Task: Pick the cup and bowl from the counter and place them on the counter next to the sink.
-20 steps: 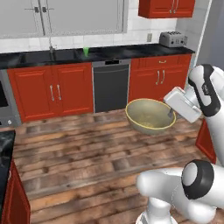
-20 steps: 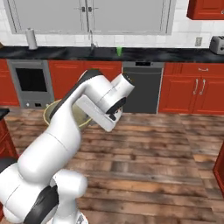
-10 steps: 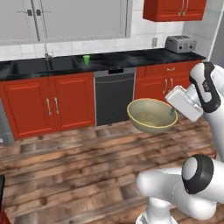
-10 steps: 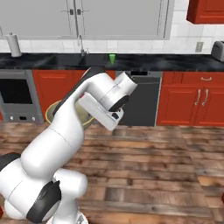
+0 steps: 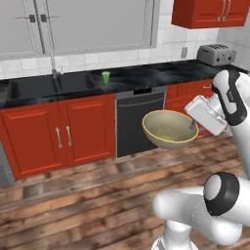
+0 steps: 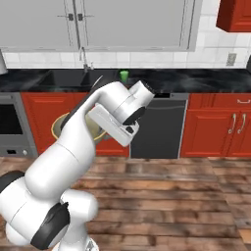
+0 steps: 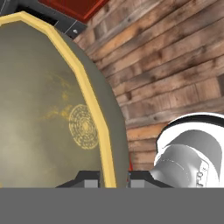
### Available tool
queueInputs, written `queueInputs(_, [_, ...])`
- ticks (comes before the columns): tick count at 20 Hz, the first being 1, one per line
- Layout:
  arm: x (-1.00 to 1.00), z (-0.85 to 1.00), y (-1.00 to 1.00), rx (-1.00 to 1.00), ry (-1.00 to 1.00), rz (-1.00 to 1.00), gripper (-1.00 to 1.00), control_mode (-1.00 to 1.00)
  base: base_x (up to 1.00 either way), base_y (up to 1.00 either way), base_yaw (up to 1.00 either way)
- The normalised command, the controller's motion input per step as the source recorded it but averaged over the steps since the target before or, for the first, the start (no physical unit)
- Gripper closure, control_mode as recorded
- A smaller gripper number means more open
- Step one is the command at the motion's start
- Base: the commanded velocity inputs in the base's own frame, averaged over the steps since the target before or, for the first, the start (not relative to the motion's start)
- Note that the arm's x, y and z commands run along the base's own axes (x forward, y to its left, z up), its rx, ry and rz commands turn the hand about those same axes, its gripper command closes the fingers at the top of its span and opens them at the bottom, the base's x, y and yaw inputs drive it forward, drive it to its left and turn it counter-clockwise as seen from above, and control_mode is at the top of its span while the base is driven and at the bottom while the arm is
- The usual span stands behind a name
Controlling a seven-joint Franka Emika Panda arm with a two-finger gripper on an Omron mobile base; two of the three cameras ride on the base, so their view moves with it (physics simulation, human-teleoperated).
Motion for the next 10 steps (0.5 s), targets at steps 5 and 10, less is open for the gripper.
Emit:
queueInputs(5, [0.00, 0.00, 0.00, 0.00, 0.00, 0.00, 1.00, 1.00, 1.00, 0.80, -0.08])
queueInputs(10, [0.00, 0.00, 0.00, 0.00, 0.00, 0.00, 1.00, 1.00, 1.00, 0.73, -0.08])
